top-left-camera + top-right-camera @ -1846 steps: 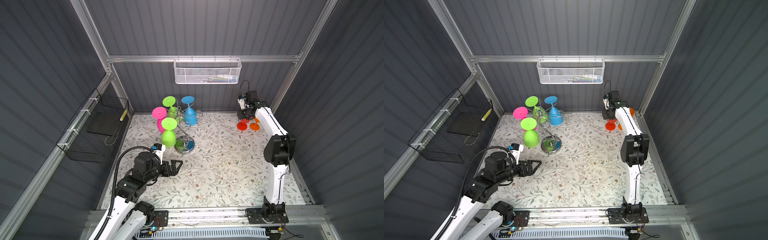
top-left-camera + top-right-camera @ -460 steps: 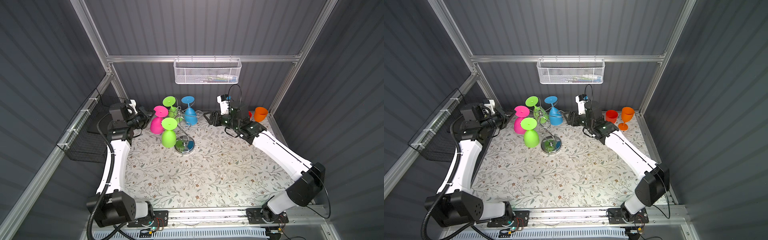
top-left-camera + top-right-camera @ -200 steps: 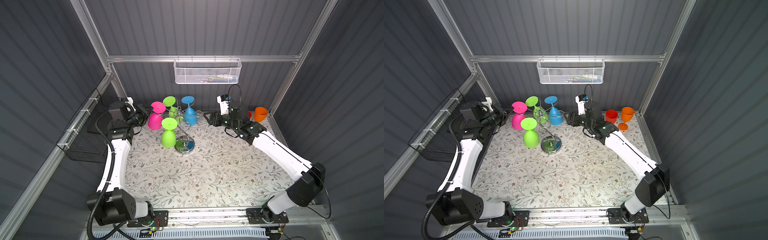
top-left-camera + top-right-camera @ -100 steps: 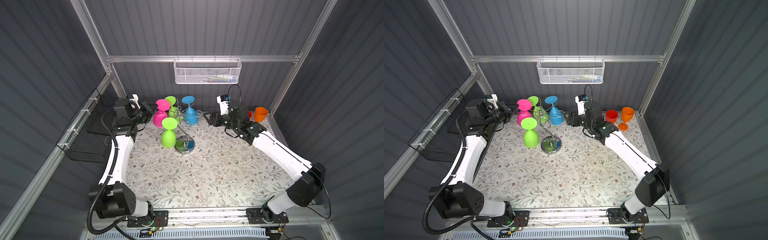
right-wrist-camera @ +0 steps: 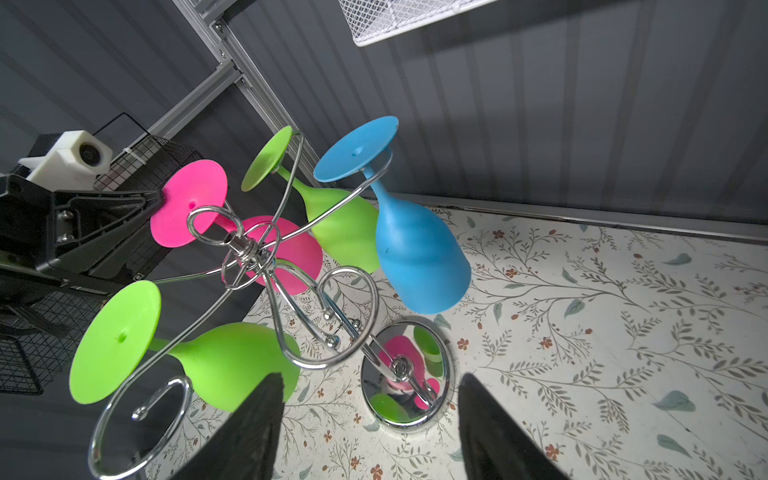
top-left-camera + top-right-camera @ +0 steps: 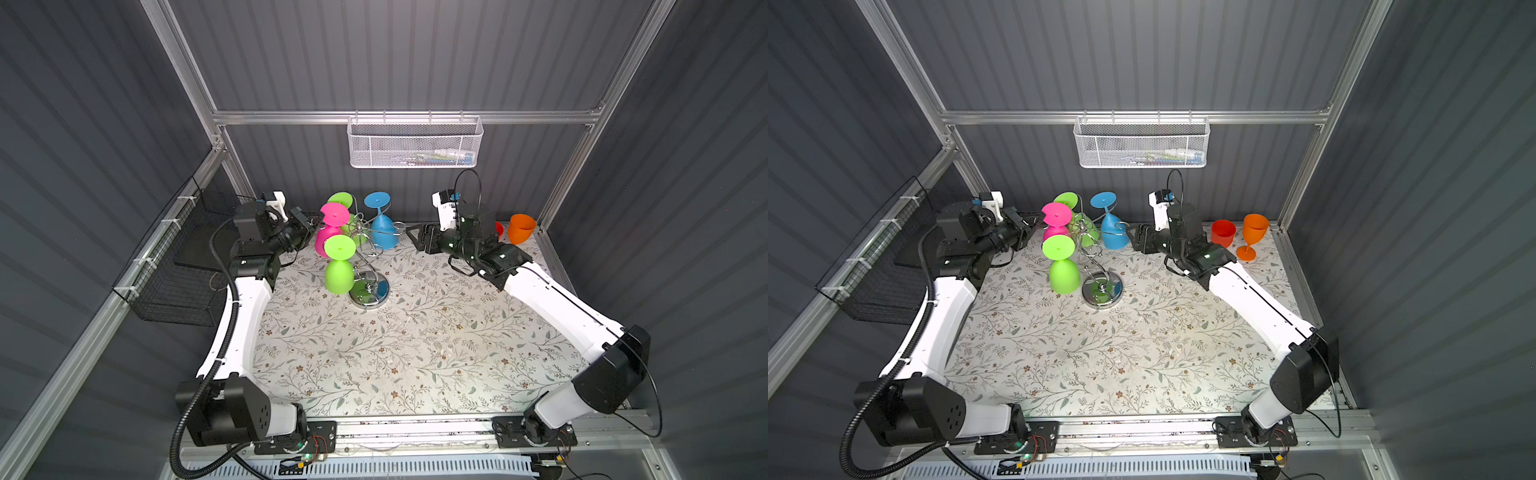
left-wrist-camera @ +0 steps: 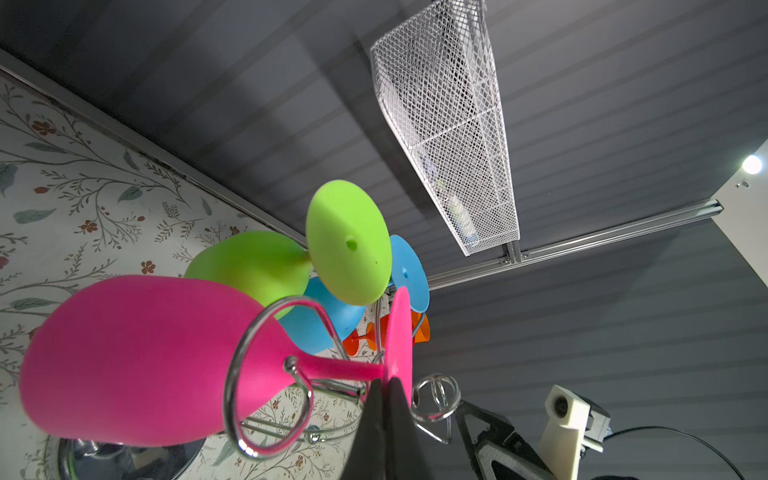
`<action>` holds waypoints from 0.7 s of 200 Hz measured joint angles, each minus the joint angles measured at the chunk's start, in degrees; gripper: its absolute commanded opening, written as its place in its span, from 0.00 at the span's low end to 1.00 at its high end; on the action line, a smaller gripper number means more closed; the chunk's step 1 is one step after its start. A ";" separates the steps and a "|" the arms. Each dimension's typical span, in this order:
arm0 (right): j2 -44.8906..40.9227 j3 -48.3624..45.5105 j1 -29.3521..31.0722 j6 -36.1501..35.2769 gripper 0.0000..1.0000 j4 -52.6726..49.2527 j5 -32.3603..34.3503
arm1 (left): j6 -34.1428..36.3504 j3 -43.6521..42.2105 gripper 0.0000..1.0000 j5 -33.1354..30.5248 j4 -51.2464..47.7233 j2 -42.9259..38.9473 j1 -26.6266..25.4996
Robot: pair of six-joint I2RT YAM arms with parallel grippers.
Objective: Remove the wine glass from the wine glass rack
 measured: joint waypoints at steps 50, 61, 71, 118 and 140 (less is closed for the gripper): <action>0.00 0.00 0.42 0.00 0.67 -0.13 0.07 | 0.02 -2.32 0.00 0.24 -0.37 -2.95 0.00; 0.00 0.00 0.52 0.00 0.67 -0.15 0.20 | 0.07 -2.40 0.00 0.22 -0.90 -3.48 0.00; -0.02 0.00 0.63 -0.02 0.67 -0.17 0.37 | 0.26 -2.40 0.00 0.15 -1.53 -4.04 0.00; -0.42 0.00 1.05 -0.04 0.67 -0.39 0.68 | 1.88 -2.40 0.00 -1.66 -5.55 -6.51 0.02; -0.87 0.00 1.09 -0.20 0.67 -0.37 0.83 | 2.64 -2.40 0.00 -2.99 -7.74 -6.95 0.20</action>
